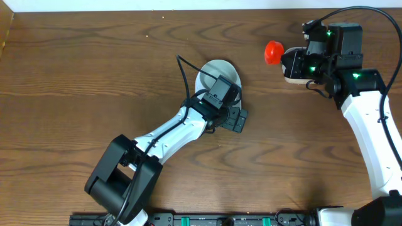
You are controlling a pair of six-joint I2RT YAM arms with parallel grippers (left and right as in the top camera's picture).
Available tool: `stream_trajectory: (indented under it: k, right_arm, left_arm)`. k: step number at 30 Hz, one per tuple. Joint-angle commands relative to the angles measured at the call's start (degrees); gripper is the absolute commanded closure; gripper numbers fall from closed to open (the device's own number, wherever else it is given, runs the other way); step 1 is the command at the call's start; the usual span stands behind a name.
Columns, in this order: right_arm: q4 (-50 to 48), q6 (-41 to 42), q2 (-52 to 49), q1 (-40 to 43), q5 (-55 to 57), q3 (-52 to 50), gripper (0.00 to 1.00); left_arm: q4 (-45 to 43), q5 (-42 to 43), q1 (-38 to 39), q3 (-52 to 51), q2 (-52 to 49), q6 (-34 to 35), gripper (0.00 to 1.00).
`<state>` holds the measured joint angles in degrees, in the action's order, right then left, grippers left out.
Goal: Scoop item into bowl and weigh 50g on scale
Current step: 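Move the left gripper down to the scale's buttons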
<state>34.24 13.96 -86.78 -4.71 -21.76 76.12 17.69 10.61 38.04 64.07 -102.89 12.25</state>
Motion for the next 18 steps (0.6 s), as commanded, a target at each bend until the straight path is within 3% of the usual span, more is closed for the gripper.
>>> stream_trajectory:
  k: [1, 18]
  right_arm:
    - [0.09, -0.98, -0.13, 0.13, 0.68, 1.01, 0.99]
    - [0.59, -1.20, -0.13, 0.13, 2.14, 0.98, 0.99]
  left_arm:
    - [-0.68, -1.22, 0.22, 0.00, -0.85, 0.55, 0.03]
    - [-1.38, -0.79, 0.96, 0.00, -3.04, 0.52, 0.04]
